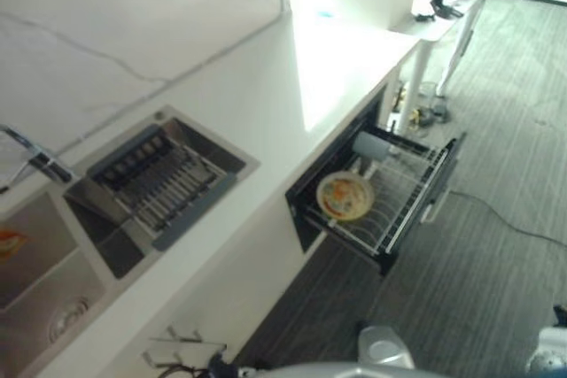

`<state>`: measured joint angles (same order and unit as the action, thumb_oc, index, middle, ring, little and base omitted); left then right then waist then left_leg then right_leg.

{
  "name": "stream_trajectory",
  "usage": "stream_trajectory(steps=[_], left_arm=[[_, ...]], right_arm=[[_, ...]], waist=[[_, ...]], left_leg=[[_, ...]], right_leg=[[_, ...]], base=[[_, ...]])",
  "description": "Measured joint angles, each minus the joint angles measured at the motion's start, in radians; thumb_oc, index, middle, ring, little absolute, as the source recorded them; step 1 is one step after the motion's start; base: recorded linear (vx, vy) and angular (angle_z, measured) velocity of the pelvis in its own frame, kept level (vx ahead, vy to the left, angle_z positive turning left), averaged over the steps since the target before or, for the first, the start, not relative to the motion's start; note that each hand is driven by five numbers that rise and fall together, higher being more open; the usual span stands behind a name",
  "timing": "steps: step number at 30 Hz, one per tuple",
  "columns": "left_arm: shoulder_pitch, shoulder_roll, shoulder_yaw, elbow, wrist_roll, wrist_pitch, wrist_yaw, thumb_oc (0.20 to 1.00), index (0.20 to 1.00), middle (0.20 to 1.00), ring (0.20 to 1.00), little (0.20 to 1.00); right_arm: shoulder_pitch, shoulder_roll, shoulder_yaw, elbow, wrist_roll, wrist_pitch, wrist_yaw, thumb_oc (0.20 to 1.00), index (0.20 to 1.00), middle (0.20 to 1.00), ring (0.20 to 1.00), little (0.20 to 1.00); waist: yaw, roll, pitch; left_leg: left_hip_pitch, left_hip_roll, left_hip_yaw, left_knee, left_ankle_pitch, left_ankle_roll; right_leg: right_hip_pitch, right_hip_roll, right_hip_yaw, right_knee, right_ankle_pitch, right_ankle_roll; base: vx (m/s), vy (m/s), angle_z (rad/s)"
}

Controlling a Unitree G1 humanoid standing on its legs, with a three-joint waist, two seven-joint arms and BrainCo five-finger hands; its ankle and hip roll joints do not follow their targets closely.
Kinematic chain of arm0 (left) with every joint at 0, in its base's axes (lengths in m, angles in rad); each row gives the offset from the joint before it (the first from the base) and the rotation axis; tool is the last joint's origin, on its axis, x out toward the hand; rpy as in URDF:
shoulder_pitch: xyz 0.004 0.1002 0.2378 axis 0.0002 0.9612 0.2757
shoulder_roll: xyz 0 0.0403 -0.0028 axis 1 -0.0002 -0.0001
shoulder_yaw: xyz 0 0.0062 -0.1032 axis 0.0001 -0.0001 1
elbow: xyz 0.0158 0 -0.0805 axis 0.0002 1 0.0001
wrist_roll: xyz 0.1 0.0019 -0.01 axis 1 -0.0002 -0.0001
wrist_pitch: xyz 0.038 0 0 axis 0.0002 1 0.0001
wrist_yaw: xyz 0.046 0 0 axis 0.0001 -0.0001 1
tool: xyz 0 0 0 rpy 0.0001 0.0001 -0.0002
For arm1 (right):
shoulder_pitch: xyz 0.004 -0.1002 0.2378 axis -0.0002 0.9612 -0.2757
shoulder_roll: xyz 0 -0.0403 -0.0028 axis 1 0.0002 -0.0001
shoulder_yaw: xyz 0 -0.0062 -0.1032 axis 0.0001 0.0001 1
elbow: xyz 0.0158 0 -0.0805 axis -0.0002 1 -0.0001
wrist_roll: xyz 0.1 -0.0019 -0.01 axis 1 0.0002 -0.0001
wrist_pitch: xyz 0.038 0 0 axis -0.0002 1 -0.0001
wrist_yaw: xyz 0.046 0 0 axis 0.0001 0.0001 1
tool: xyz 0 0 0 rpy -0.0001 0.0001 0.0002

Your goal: Place the dishes in the dishwasher.

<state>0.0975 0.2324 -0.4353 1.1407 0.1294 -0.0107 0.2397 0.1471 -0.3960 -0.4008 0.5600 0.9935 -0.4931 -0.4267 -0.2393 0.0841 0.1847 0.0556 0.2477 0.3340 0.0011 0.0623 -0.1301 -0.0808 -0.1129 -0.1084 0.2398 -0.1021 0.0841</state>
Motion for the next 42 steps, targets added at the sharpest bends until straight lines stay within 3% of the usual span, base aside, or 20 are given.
stream_trajectory(steps=[3,9,14,16,25,28,32,37,41,42], left_arm=[[-0.068,0.0,-0.035,-0.005,-0.001,0.007,-0.012,1.0,1.0,1.0,1.0,1.0],[-0.151,-0.001,-0.098,-0.081,-0.04,0.01,-0.016,1.0,1.0,1.0,1.0,1.0],[-0.207,0.005,-0.117,-0.108,-0.04,0.055,-0.001,1.0,1.0,1.0,1.0,1.0],[-0.243,0.005,-0.117,-0.106,-0.04,0.079,-0.003,1.0,1.0,1.0,1.0,1.0],[-0.269,0.01,-0.111,-0.088,-0.071,0.089,-0.015,1.0,1.0,1.0,1.0,1.0],[-0.277,0.018,-0.111,-0.088,-0.07,0.085,-0.015,1.0,1.0,1.0,1.0,1.0],[-0.285,0.028,-0.066,-0.08,-0.07,0.087,-0.018,1.0,1.0,1.0,1.0,1.0],[-0.289,0.03,-0.044,-0.079,-0.07,0.09,-0.027,1.0,1.0,1.0,1.0,1.0],[-0.293,0.03,-0.035,-0.081,-0.071,0.086,-0.026,1.0,1.0,1.0,1.0,1.0],[-0.302,0.031,-0.035,-0.085,-0.071,0.085,-0.027,1.0,1.0,1.0,1.0,1.0]], right_arm=[[-0.145,-0.016,0.066,0.144,0.125,0.076,0.126,1.0,1.0,1.0,1.0,1.0],[-0.417,-0.107,0.141,0.241,0.205,0.125,0.204,1.0,1.0,1.0,1.0,1.0],[-0.559,-0.111,0.232,0.262,0.206,0.163,0.221,1.0,1.0,1.0,1.0,1.0],[-0.619,-0.118,0.238,0.279,0.197,0.184,0.239,1.0,1.0,1.0,1.0,1.0],[-0.702,-0.153,0.278,0.341,0.127,0.254,0.248,1.0,1.0,1.0,1.0,1.0],[-0.708,-0.145,0.277,0.331,0.135,0.285,0.279,1.0,1.0,1.0,1.0,1.0],[-0.712,-0.107,0.331,0.276,0.126,0.317,0.286,1.0,1.0,1.0,1.0,1.0],[-0.73,-0.101,0.396,0.246,0.07,0.359,0.306,1.0,1.0,1.0,1.0,1.0],[-0.753,-0.103,0.434,0.216,0.032,0.379,0.304,1.0,1.0,1.0,1.0,1.0],[-0.778,-0.112,0.432,0.214,-0.013,0.4,0.286,1.0,1.0,1.0,1.0,1.0]], waist=[[0.058,0.035,0.042],[0.097,0.108,0.182],[0.108,0.12,0.282],[0.111,0.116,0.318],[0.126,0.107,0.325],[0.152,0.101,0.329],[0.151,0.07,0.349],[0.157,0.065,0.352],[0.183,0.056,0.358],[0.218,0.051,0.358]], left_leg=[[-0.078,-0.022,-0.03,0.056,-0.001,0.007],[-0.179,-0.083,-0.072,0.131,-0.013,0.027],[-0.261,-0.096,-0.089,0.219,-0.035,0.054],[-0.324,-0.093,-0.099,0.263,-0.038,0.05],[-0.393,-0.084,-0.128,0.292,-0.045,0.042],[-0.42,-0.074,-0.146,0.297,-0.04,0.035],[-0.421,-0.058,-0.156,0.293,-0.035,0.028],[-0.423,-0.048,-0.166,0.292,-0.031,0.03],[-0.433,-0.049,-0.18,0.289,-0.031,0.028],[-0.436,-0.056,-0.196,0.281,-0.022,0.033]], right_leg=[[-0.078,-0.033,-0.012,0.075,-0.016,0.004],[-0.187,-0.115,-0.011,0.207,-0.054,0.022],[-0.255,-0.14,-0.005,0.275,-0.066,0.014],[-0.314,-0.143,0.0,0.312,-0.065,0.017],[-0.374,-0.138,-0.011,0.358,-0.086,-0.004],[-0.393,-0.122,-0.015,0.357,-0.085,-0.006],[-0.395,-0.102,-0.022,0.355,-0.074,-0.022],[-0.381,-0.1,-0.044,0.351,-0.074,-0.023],[-0.364,-0.101,-0.064,0.324,-0.062,-0.021],[-0.34,-0.104,-0.081,0.285,-0.051,-0.025]], base=[[-0.08,0.054,0.27],[-0.11,0.094,0.21],[-0.09,0.063,0.1],[-0.07,0.051,0.06],[-0.02,0.031,0.04],[0.0,0.0,0.01],[0.0,-0.011,-0.03],[0.03,0.05,0.05],[0.04,0.075,0.12],[0.16,0.112,0.31]])
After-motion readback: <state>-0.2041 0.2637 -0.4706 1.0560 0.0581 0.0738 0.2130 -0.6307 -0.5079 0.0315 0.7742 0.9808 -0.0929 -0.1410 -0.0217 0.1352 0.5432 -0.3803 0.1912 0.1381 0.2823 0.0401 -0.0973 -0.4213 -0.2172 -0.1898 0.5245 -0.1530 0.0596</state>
